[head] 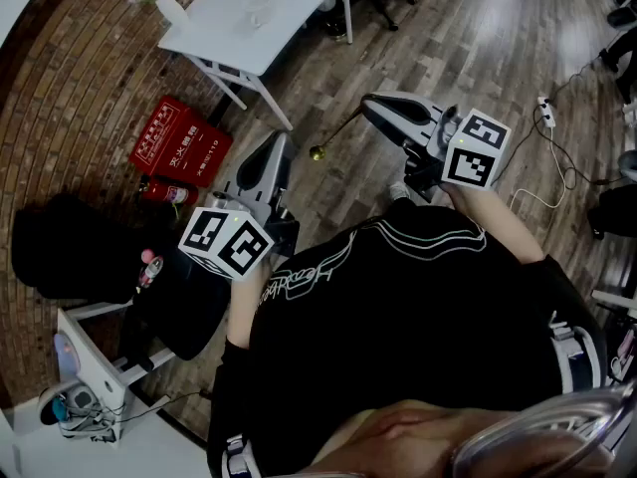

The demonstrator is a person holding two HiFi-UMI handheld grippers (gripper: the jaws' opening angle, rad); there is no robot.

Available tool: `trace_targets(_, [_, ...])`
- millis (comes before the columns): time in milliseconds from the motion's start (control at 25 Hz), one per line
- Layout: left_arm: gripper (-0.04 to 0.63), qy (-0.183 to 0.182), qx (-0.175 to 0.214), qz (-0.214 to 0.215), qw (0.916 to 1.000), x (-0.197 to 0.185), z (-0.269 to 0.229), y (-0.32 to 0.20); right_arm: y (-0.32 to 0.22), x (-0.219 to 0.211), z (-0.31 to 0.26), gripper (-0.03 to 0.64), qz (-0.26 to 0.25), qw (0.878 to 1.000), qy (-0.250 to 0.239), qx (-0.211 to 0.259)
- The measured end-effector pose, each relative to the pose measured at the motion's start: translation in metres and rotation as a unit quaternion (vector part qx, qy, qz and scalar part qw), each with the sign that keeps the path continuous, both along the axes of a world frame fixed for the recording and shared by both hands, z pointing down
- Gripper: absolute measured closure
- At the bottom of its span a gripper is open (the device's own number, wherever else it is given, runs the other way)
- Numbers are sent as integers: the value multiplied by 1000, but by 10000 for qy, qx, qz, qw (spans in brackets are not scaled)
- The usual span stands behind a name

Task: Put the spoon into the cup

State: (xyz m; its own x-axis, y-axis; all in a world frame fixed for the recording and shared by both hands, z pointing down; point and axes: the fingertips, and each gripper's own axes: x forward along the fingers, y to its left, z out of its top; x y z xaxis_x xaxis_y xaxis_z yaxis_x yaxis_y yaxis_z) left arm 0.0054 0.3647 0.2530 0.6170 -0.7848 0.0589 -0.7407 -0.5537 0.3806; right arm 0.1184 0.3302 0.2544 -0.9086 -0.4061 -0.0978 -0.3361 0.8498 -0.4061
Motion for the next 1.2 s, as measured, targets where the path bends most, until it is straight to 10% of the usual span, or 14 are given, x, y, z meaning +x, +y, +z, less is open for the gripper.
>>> trace_targets(1200, [589,215,-764,63,9968,2,57,-101,-107,11,52,618,314,9967,-38,-747])
